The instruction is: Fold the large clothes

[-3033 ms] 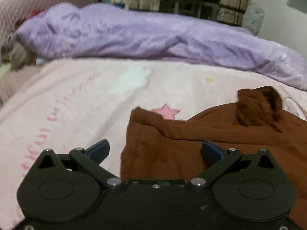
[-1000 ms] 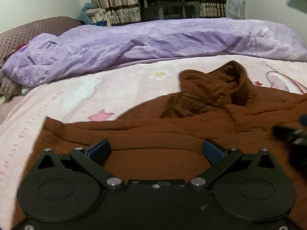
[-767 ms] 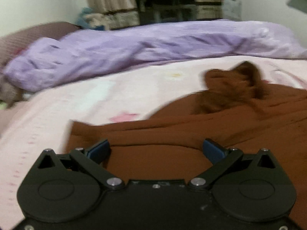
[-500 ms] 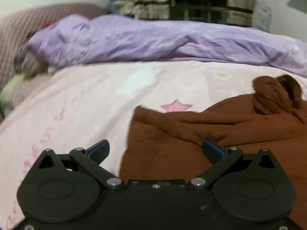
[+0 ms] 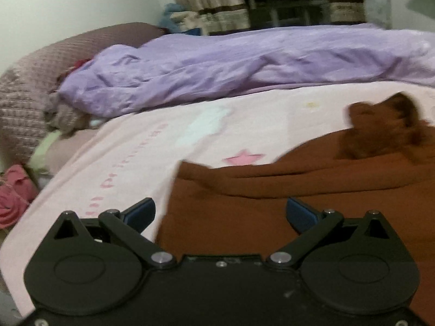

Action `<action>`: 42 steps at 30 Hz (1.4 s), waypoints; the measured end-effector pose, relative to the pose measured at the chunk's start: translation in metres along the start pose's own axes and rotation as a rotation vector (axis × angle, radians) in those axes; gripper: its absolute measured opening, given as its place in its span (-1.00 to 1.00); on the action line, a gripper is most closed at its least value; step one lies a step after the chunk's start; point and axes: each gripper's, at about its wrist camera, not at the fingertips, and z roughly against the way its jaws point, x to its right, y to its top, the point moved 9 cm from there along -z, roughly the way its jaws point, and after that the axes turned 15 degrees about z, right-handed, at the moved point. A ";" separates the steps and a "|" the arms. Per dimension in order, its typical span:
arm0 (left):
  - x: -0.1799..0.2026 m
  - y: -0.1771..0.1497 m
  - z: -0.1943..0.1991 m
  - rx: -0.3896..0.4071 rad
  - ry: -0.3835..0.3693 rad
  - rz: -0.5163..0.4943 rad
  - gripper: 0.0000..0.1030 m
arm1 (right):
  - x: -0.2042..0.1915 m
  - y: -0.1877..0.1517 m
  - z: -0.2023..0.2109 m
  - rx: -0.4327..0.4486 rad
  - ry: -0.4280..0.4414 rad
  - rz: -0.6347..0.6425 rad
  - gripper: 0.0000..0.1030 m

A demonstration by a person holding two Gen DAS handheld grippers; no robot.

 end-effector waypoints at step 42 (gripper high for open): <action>-0.036 -0.048 0.011 -0.178 -0.098 0.092 1.00 | 0.038 -0.066 0.059 -0.181 -0.036 0.015 1.00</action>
